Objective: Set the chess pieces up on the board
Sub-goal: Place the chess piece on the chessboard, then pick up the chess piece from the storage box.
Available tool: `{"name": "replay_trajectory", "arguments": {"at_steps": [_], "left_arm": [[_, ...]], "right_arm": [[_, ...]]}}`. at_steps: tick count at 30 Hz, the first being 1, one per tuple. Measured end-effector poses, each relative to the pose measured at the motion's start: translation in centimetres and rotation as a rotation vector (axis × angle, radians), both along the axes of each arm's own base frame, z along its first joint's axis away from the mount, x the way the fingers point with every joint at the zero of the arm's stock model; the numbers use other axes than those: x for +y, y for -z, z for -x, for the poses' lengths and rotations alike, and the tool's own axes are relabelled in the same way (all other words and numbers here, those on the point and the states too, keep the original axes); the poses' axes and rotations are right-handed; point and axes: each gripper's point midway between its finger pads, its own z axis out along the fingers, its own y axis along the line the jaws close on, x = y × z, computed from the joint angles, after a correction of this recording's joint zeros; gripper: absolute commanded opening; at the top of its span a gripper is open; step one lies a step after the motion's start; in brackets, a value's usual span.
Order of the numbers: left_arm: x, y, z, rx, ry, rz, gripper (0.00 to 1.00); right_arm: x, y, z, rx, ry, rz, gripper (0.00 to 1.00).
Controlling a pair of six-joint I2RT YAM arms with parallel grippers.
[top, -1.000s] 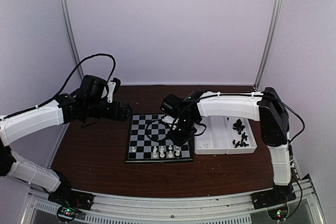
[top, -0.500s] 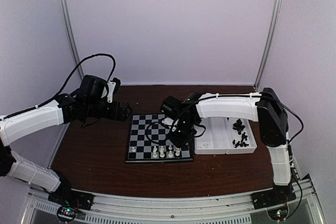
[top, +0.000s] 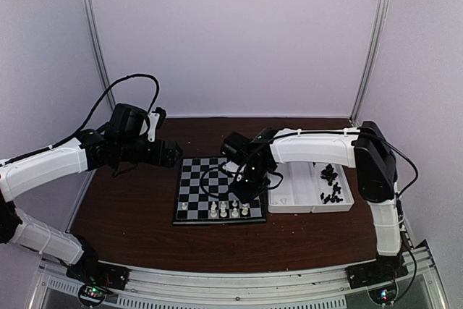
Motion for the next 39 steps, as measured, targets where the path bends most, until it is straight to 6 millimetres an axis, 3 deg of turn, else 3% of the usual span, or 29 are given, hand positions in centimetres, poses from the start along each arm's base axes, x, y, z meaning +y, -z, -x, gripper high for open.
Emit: {"name": "replay_trajectory", "arguments": {"at_steps": [10,17,21,26,32,39], "left_arm": [[0.0,-0.2,0.0,-0.004,0.000,0.003,0.98],[0.1,-0.3,0.1,-0.008,0.000,0.005,0.98],[0.1,-0.3,0.0,-0.009,-0.004,0.003,0.98],[0.3,-0.3,-0.1,-0.013,-0.013,-0.003,0.98],[0.5,-0.3,-0.2,-0.016,-0.023,-0.009,0.98],[0.5,-0.3,-0.2,-0.016,-0.023,-0.009,0.98]], "right_arm": [[-0.4,-0.4,-0.8,-0.045,0.012,0.020,0.23],[-1.5,-3.3,-1.9,-0.124,0.051,-0.009,0.22],[-3.9,-5.2,-3.2,-0.173,0.122,-0.022,0.22],[-8.2,-6.4,-5.2,-0.229,0.251,-0.014,0.20],[-11.8,-5.9,-7.5,-0.254,0.395,0.013,0.19],[-12.9,-4.3,-8.6,-0.254,0.508,-0.027,0.18]]}}
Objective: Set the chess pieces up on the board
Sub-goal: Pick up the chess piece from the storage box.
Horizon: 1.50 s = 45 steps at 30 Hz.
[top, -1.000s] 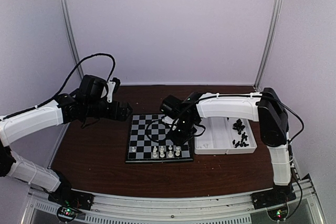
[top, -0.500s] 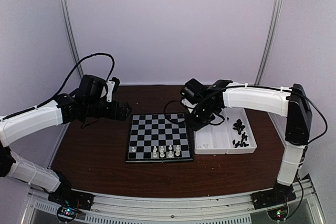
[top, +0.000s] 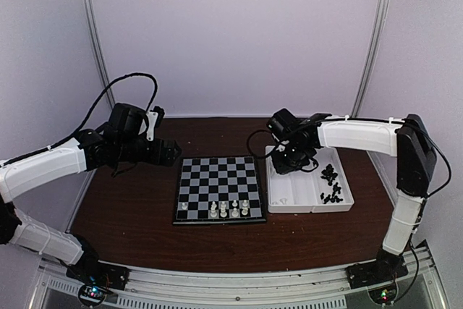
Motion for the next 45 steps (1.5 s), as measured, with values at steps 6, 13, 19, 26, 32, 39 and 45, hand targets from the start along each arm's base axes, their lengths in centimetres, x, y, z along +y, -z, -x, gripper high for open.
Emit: {"name": "replay_trajectory", "arguments": {"at_steps": [6,13,19,26,32,39,45], "left_arm": [[0.0,0.0,0.0,0.000,0.000,0.000,0.98],[0.0,0.0,0.0,0.003,0.000,-0.002,0.98],[0.0,0.0,0.0,0.003,0.000,-0.003,0.98],[0.0,0.0,0.1,0.003,0.001,-0.004,0.98],[0.0,0.1,0.1,0.002,0.003,-0.006,0.98],[0.0,0.0,0.1,0.001,0.004,-0.008,0.98],[0.1,0.0,0.1,0.000,0.005,-0.007,0.98]], "right_arm": [[0.2,0.8,-1.9,-0.015,0.063,-0.067,0.17],[0.7,3.6,-2.9,0.014,0.110,-0.097,0.17],[1.2,4.6,-3.4,0.007,0.143,-0.142,0.17],[1.8,5.8,-3.9,0.015,0.166,-0.187,0.17],[2.0,7.0,-4.4,0.025,0.177,-0.200,0.20],[2.1,7.1,-4.5,0.026,0.181,-0.208,0.18],[1.5,7.1,-4.8,0.013,0.195,-0.190,0.17]]}}
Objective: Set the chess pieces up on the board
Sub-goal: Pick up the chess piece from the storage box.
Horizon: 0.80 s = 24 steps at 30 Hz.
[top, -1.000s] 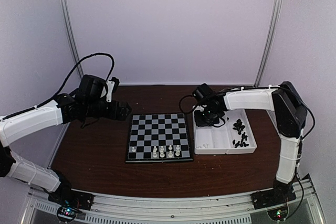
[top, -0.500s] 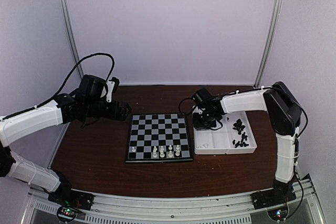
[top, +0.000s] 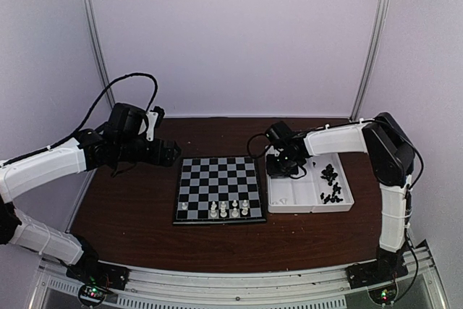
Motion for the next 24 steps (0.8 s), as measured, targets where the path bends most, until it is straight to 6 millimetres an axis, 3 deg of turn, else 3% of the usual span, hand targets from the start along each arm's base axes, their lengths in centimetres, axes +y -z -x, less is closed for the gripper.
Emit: {"name": "replay_trajectory", "arguments": {"at_steps": [18,24], "left_arm": [[0.0,-0.2,0.1,-0.005,0.001,0.003,0.98],[-0.2,-0.2,0.2,-0.001,0.015,0.011,0.98]], "right_arm": [[-1.9,-0.1,-0.6,-0.008,0.013,0.032,0.10],[-2.8,-2.8,0.7,-0.028,-0.020,0.037,0.11]]}}
